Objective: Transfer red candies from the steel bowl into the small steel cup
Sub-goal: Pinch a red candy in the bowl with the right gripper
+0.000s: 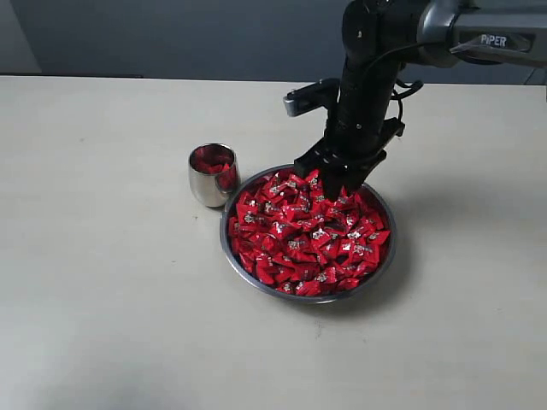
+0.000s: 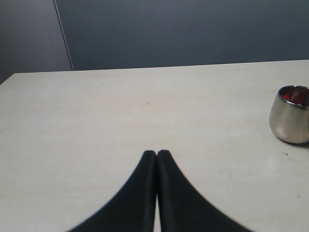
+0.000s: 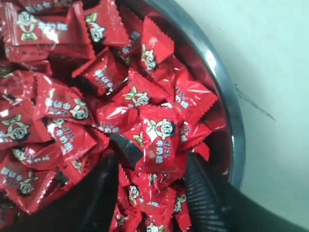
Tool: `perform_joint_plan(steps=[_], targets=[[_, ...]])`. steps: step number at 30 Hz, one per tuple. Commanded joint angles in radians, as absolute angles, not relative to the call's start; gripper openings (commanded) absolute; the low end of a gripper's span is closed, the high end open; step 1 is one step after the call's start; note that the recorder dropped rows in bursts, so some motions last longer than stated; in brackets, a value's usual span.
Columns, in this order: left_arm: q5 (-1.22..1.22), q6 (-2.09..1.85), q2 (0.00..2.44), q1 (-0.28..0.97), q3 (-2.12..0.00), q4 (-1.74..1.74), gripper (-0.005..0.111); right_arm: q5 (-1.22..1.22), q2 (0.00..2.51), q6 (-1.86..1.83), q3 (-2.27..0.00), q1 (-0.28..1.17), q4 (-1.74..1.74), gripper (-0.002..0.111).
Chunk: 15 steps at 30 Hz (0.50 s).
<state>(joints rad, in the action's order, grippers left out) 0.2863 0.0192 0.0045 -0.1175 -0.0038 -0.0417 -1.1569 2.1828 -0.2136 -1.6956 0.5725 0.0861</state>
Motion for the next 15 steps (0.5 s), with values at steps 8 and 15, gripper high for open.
perform_joint_plan(steps=[8, 15], targets=[[0.284, 0.020, 0.000, -0.118, 0.000, -0.043, 0.000, -1.145, 2.216, -0.206, -1.700, 0.572, 0.109, 0.040], [0.284, 0.020, 0.000, -0.118, 0.000, -0.043, 0.000, -1.142, 2.247, -0.206, -1.700, 0.572, 0.085, 0.040]])
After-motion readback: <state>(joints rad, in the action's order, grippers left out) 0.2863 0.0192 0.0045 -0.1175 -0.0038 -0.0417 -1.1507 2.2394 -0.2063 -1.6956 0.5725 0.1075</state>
